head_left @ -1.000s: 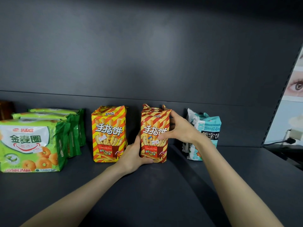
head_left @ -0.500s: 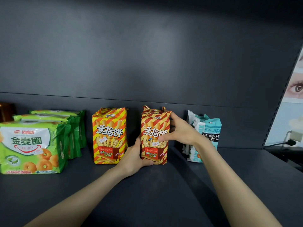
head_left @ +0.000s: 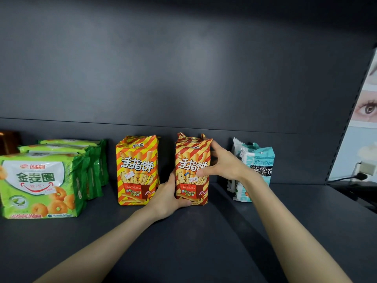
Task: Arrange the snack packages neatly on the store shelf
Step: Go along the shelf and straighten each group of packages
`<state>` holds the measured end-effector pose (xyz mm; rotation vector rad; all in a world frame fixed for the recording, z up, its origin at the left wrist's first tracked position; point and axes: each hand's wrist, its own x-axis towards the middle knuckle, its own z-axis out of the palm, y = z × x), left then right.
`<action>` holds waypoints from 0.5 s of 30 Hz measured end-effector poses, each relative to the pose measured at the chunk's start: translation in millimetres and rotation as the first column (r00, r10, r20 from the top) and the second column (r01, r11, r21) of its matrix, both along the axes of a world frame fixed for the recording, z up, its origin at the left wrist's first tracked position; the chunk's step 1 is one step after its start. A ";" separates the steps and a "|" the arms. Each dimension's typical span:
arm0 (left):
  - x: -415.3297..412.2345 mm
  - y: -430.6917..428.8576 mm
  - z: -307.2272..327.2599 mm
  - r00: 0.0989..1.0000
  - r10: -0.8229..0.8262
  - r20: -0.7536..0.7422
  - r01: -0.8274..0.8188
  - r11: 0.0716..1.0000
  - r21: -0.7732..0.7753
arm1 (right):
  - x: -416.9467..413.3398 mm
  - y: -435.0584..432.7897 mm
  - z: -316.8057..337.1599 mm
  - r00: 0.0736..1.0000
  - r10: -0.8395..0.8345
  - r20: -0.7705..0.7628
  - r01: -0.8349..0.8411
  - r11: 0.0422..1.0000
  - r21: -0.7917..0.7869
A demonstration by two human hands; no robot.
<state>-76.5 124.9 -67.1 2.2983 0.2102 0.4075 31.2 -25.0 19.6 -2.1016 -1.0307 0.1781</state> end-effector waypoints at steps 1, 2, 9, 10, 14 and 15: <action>-0.2 0.1 0.3 1.000 -0.001 -0.014 0.001 1.000 0.011 | -1.3 -0.3 0.9 1.000 -0.003 0.003 0.003 1.000 -0.010; -0.4 0.2 0.5 1.000 -0.002 -0.030 0.003 1.000 0.024 | -2.5 -1.0 1.5 1.000 -0.009 0.006 0.010 1.000 -0.017; -9.9 1.0 8.2 0.991 -0.017 -0.133 0.036 0.989 0.142 | -16.1 -6.4 9.8 0.993 -0.077 0.088 0.082 0.995 -0.062; -13.0 1.8 9.3 0.990 -0.007 -0.138 0.031 0.985 0.172 | -17.8 -7.2 11.1 0.990 -0.087 0.114 0.096 0.993 -0.073; -25.5 0.5 14.3 0.990 0.075 -0.124 -0.034 0.953 0.300 | -25.4 -13.7 16.2 0.970 -0.124 0.209 0.145 0.986 -0.086; -29.3 -1.2 16.7 0.988 0.100 -0.114 -0.053 0.934 0.354 | -27.9 -16.2 18.1 0.964 -0.131 0.232 0.155 0.984 -0.086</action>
